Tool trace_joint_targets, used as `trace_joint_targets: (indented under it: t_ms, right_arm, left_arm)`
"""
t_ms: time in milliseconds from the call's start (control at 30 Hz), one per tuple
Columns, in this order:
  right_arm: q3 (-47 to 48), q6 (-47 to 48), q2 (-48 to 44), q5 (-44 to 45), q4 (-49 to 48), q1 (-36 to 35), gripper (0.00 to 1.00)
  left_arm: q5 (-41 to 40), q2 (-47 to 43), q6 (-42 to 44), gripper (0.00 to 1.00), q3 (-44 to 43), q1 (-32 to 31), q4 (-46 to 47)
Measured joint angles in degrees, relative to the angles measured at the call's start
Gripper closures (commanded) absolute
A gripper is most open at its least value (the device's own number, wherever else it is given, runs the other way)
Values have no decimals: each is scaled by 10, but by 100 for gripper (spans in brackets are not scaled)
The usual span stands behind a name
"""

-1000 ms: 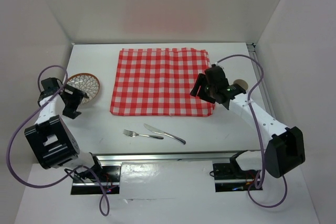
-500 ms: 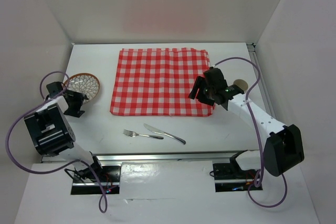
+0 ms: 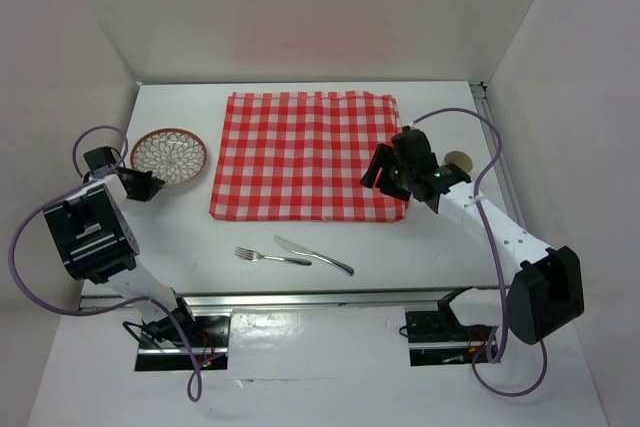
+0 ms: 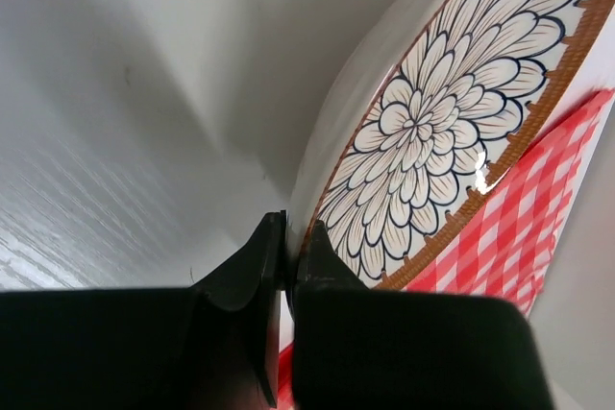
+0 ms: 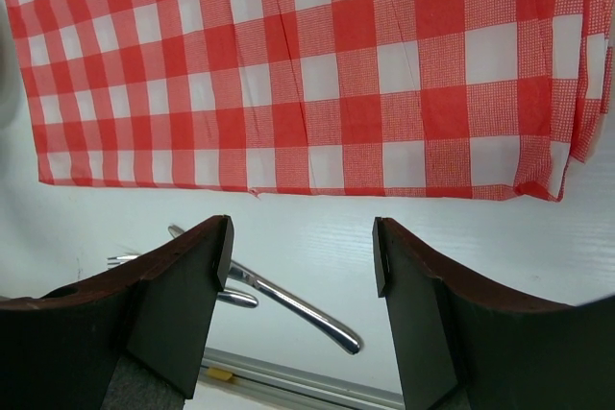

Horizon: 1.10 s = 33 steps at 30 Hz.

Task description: Set the dinner table for one person

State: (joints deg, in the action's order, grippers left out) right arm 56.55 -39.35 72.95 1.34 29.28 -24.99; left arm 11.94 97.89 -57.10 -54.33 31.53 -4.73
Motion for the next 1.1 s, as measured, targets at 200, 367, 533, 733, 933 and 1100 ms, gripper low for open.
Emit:
trace_joint_targets:
  t_ms: [200, 367, 533, 733, 933, 1100]
  right_arm:
    - [0, 0, -5, 2, 4, 0, 29]
    - [0, 1, -5, 3, 5, 0, 29]
    - [0, 1, -5, 3, 5, 0, 30]
    - [1, 2, -5, 8, 9, 0, 28]
    - [18, 3, -5, 21, 24, 0, 28]
    - [31, 3, -5, 28, 25, 0, 28]
  left_arm:
    - [33, -18, 19, 100, 4, 0, -28]
    - [50, -82, 48, 100, 17, -9, -72]
    - [69, -126, 92, 100, -47, -49, -115]
    - [90, -108, 139, 100, -173, -170, -109]
    - [127, -6, 153, 100, -243, -308, -99]
    - [137, 79, 146, 100, -244, -365, -104]
